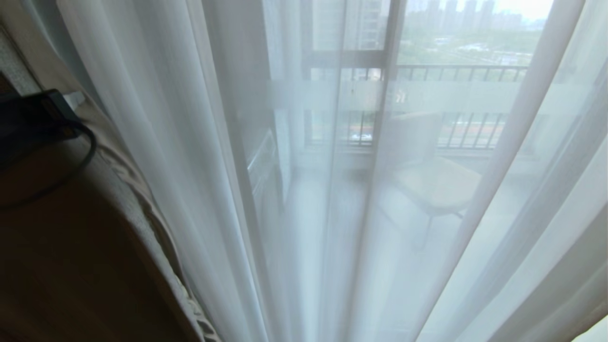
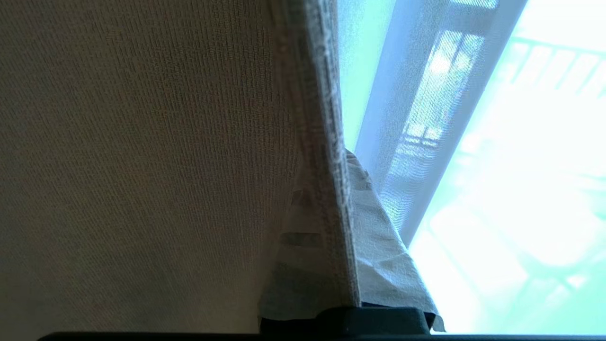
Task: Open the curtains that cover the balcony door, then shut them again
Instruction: Close the outer curtains on both sides
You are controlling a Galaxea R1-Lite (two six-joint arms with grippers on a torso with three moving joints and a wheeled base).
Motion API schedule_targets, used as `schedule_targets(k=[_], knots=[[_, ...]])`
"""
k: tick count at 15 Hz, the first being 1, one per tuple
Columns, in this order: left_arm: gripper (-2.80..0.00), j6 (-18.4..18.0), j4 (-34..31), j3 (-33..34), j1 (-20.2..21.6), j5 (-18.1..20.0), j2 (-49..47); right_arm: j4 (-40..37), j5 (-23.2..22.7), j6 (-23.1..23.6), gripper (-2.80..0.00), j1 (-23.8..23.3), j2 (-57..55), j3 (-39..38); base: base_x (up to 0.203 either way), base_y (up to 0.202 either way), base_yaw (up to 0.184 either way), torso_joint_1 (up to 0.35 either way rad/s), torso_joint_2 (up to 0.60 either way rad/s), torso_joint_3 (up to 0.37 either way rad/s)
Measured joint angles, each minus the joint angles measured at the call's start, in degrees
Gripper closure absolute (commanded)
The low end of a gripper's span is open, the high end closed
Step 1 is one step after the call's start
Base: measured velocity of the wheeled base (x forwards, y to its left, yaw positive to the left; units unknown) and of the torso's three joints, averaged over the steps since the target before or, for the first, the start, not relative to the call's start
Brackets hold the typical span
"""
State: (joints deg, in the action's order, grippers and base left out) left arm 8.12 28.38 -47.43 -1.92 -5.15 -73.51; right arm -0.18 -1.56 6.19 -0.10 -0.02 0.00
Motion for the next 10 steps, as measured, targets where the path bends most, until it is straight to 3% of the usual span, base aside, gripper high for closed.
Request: schedule_targets(k=[10], knots=[[0.0,-0.03,0.45,-0.79,-5.87,0.41,-1.01,0.0,0.0,-0.04,0.0,0.0,0.0,0.0,0.0,0.0,0.0,0.0,0.0,0.0]])
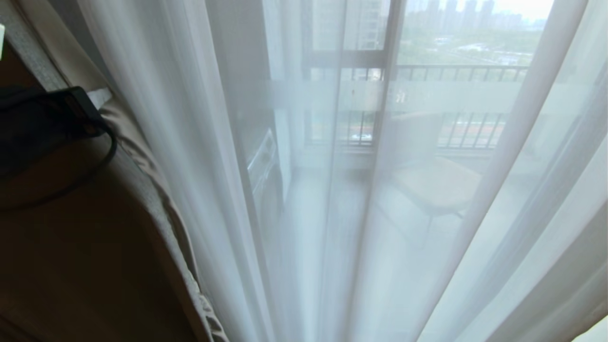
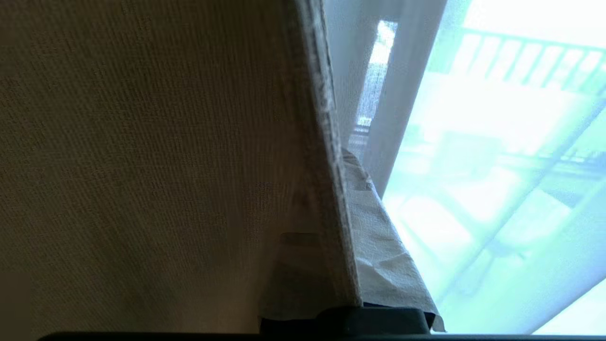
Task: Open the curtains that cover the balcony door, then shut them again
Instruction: Close the outer curtains on both sides
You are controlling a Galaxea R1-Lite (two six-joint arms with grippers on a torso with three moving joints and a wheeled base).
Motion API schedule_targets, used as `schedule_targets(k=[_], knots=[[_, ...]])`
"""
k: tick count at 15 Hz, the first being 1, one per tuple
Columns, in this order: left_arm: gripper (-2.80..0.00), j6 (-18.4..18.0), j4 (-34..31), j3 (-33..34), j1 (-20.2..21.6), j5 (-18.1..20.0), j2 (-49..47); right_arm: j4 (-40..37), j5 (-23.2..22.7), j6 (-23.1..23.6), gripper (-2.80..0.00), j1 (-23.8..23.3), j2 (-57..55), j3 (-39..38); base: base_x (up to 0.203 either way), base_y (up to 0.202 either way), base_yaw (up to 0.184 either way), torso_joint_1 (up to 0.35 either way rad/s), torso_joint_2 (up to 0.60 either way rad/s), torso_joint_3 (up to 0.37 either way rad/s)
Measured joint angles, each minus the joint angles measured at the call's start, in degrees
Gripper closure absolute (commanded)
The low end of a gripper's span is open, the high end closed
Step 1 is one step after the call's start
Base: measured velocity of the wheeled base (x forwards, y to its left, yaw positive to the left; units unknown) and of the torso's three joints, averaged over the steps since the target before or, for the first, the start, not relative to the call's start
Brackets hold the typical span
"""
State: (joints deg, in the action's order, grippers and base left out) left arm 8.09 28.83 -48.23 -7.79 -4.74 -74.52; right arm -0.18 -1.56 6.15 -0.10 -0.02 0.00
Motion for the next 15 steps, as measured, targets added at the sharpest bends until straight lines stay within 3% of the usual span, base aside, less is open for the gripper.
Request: schedule_targets(k=[5,11,15], knots=[[0.0,-0.06,-0.16,-0.3,-3.35,-0.05,-0.41,0.0,0.01,0.04,0.0,0.0,0.0,0.0,0.0,0.0,0.0,0.0,0.0,0.0],[0.0,-0.65,-0.07,-1.8,-4.45,-0.04,-1.68,0.0,0.02,0.01,0.0,0.0,0.0,0.0,0.0,0.0,0.0,0.0,0.0,0.0],[0.0,-3.65,-0.45,-2.81,-6.13,-0.05,-2.52,0.0,0.0,0.01,0.0,0.0,0.0,0.0,0.0,0.0,0.0,0.0,0.0,0.0]])
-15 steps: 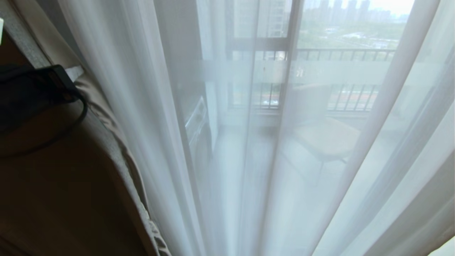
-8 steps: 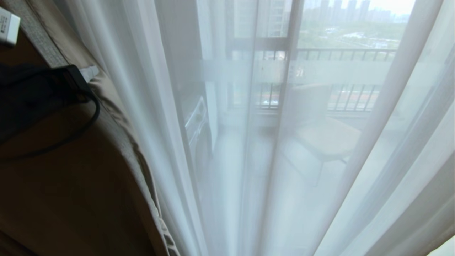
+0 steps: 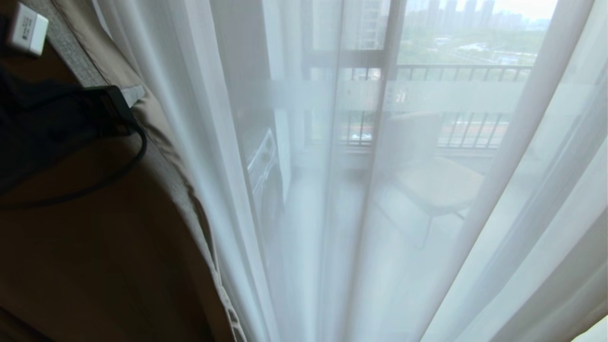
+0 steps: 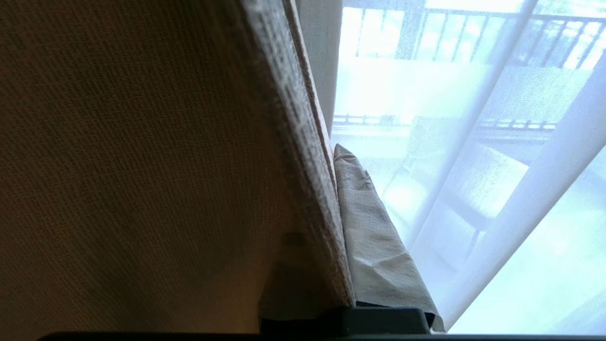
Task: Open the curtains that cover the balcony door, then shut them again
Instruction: Close the outer curtains on both sides
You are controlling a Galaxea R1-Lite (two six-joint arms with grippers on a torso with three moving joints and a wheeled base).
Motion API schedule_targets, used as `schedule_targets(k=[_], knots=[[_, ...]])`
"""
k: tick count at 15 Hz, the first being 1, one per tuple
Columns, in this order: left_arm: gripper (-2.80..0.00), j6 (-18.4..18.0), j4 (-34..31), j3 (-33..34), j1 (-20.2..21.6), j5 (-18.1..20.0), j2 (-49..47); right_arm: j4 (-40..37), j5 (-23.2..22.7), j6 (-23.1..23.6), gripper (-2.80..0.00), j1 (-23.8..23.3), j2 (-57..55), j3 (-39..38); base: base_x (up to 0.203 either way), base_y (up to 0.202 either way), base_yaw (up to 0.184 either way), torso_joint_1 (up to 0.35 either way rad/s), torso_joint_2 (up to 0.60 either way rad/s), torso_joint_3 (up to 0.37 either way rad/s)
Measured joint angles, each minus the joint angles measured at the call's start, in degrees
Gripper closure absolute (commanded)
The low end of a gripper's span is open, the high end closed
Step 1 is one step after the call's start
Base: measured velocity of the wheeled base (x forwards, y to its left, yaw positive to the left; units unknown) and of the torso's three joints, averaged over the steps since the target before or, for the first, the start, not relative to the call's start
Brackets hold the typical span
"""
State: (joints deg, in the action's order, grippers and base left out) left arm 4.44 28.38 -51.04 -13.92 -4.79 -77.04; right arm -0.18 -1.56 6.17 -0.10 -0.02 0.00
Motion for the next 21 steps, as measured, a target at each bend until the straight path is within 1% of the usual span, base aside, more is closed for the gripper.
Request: schedule_targets(k=[4,6,12,15,18,21], knots=[[0.0,-0.4,0.0,-1.21,-3.77,-0.09,-1.0,0.0,0.0,0.02,0.0,0.0,0.0,0.0,0.0,0.0,0.0,0.0,0.0,0.0],[0.0,-1.55,0.09,-1.37,-5.3,-0.06,-1.37,0.0,0.01,0.0,0.0,0.0,0.0,0.0,0.0,0.0,0.0,0.0,0.0,0.0],[0.0,-3.25,0.01,-4.24,-7.9,-0.06,-3.02,0.0,0.02,0.02,0.0,0.0,0.0,0.0,0.0,0.0,0.0,0.0,0.0,0.0],[0.0,-3.28,0.15,-4.5,-9.38,-0.2,-3.33,0.0,0.02,0.02,0.0,0.0,0.0,0.0,0.0,0.0,0.0,0.0,0.0,0.0],[0.0,-4.93,0.17,-4.55,-10.7,-0.13,-3.5,0.0,0.05,0.0,0.0,0.0,0.0,0.0,0.0,0.0,0.0,0.0,0.0,0.0],[0.0,-5.68,0.2,-4.61,-12.41,-0.27,-3.56,0.02,0.02,0.02,0.0,0.0,0.0,0.0,0.0,0.0,0.0,0.0,0.0,0.0]])
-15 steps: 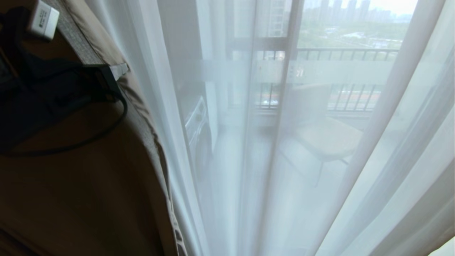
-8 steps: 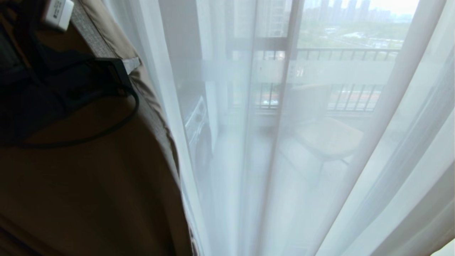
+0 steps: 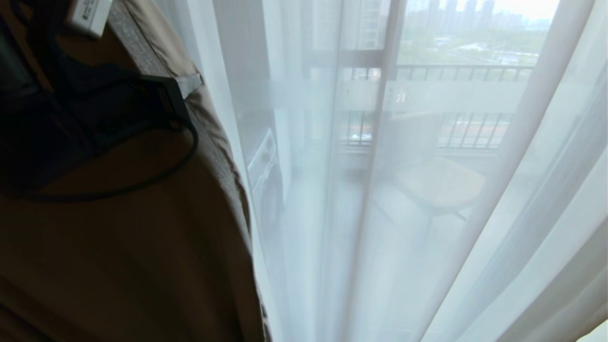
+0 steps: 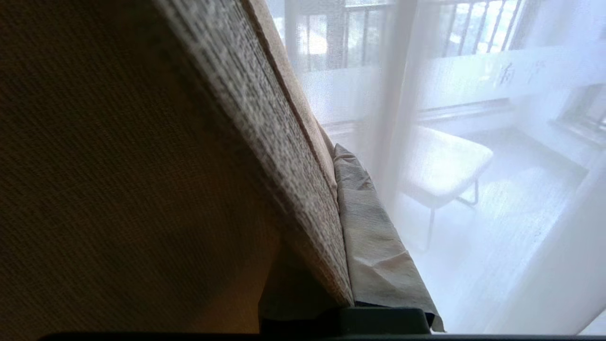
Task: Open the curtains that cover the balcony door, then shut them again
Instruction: Close the outer curtains on both sides
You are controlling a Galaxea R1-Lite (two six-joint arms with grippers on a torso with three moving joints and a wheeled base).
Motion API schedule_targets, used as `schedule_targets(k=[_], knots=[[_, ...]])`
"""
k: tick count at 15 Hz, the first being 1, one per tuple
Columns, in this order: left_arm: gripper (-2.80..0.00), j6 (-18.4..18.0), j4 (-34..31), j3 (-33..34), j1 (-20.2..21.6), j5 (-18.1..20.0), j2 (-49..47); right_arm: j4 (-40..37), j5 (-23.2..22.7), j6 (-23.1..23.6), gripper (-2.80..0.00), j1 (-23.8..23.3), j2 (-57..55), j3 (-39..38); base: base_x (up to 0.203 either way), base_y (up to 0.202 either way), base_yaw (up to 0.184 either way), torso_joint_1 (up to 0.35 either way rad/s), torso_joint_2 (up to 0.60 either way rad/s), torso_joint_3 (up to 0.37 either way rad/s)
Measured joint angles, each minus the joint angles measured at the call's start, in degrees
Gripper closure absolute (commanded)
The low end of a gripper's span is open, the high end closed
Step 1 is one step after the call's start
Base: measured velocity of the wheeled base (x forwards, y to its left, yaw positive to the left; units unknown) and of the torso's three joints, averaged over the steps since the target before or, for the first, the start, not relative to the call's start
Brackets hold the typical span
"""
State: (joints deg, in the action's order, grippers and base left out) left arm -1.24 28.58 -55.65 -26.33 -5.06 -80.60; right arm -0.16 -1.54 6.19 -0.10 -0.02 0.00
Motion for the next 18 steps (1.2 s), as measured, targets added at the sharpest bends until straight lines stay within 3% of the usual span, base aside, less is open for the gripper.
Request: schedule_targets(k=[18], knots=[[0.0,-5.66,0.25,-1.92,-7.0,-0.34,-3.4,-0.02,0.02,-0.02,0.0,0.0,0.0,0.0,0.0,0.0,0.0,0.0,0.0,0.0]])
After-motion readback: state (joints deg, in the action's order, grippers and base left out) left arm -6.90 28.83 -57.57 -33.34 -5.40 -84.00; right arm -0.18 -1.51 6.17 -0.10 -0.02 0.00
